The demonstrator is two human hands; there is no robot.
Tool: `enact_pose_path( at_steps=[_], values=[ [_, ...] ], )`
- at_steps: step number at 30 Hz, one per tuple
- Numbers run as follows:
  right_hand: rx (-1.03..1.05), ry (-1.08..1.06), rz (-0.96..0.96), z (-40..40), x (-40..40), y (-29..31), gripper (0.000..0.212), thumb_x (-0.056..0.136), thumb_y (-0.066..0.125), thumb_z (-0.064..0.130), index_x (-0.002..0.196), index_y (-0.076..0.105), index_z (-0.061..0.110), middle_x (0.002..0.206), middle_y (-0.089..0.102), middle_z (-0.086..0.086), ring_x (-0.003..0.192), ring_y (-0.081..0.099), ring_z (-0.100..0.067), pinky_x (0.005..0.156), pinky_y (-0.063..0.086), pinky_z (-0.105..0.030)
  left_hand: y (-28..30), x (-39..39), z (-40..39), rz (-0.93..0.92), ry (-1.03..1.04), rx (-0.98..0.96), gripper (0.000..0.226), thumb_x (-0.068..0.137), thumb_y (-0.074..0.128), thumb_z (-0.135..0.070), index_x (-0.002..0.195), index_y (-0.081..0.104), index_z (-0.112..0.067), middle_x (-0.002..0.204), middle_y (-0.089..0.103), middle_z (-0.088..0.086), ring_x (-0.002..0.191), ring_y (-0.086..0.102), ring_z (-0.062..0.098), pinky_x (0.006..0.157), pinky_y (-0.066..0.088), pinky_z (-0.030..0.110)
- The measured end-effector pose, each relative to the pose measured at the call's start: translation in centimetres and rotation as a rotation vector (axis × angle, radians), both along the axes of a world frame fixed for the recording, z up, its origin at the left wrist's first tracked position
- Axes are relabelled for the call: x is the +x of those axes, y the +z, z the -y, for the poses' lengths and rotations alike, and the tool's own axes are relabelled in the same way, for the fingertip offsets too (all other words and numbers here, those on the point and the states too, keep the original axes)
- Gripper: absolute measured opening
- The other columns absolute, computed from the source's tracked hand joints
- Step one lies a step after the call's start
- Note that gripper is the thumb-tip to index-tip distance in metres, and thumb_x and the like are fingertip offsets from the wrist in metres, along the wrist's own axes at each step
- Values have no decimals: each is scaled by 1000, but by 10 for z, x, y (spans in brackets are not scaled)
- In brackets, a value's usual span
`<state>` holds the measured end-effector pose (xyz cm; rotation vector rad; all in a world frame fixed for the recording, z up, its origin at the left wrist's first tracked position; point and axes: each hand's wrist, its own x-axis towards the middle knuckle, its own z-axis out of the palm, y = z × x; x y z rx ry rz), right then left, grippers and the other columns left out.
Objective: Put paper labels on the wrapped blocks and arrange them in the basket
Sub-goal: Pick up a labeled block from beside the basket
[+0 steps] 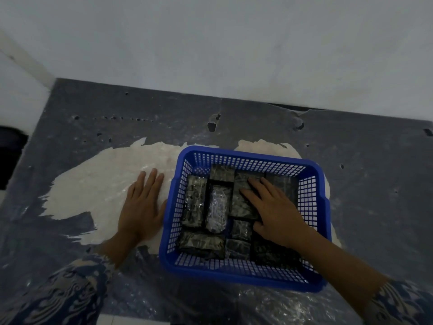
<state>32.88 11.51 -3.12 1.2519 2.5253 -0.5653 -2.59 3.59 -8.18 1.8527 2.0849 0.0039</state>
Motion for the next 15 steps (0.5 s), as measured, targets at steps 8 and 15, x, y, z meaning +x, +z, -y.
enact_pose_path(
  at_steps=[8,15],
  values=[
    [49,-26,-84,2,4,5,82,79,55,45,154,28,31,164,24,-2,151,17,-28,119,17,-45,-3,-1,0,4,7,18,92,96,57,-53,163,2,-24,171,-9,-1,157,-18,20,128,1,45],
    [252,-147,-259,15,7,18,54,88,65,18,141,54,18,144,57,-7,133,52,-31,109,39,-46,-6,-1,2,2,3,46,88,98,53,-55,163,2,-25,172,-6,-1,157,-16,19,128,1,43]
  ],
)
